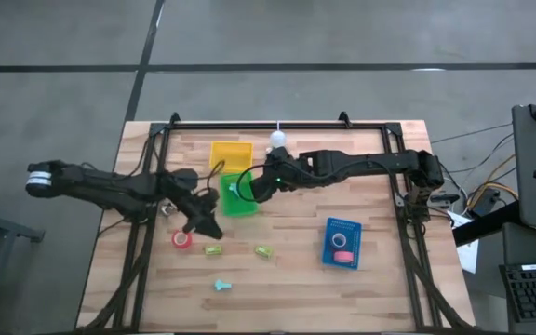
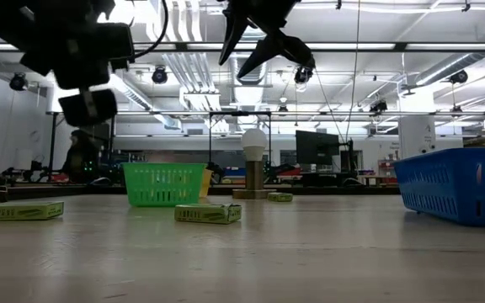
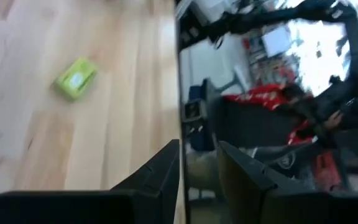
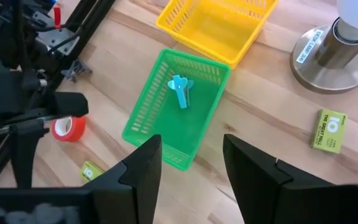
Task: Pick and place Stapler, Stapler remover, tape
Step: Put the light blue staple remover into the green bin
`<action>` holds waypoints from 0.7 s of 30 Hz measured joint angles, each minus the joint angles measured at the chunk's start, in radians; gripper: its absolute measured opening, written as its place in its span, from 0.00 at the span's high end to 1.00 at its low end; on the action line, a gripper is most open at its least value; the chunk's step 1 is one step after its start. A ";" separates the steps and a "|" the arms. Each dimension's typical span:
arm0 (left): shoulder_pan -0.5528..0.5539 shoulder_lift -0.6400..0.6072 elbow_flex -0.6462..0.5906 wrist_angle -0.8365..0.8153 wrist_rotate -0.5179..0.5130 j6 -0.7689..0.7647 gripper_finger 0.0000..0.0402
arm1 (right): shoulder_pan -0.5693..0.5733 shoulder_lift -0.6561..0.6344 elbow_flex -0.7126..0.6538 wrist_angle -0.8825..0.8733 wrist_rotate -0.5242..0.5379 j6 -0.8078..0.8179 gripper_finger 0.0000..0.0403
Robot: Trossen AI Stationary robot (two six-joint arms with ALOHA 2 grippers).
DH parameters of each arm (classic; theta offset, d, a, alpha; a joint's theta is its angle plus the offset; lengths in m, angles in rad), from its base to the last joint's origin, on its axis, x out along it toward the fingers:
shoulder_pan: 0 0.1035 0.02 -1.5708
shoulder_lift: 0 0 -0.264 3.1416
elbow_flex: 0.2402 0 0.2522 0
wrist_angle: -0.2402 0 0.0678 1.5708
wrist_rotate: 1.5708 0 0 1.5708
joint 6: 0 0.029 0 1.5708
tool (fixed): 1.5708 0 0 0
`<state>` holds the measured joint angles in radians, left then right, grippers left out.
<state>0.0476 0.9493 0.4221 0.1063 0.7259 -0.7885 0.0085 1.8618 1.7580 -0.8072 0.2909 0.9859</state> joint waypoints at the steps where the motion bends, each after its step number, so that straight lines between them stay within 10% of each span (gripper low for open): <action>1: -0.015 0.007 0.000 -0.024 -0.001 0.013 0.72 | 0.000 0.000 0.000 -0.004 0.000 -0.005 0.59; 21: -0.308 0.281 0.003 0.001 -0.179 -0.133 0.72 | 0.007 0.000 0.000 -0.141 -0.012 0.015 0.65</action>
<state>-0.2605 1.2304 0.4253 0.1069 0.5465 -0.9219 0.0158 1.8618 1.7576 -0.9479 0.2794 1.0010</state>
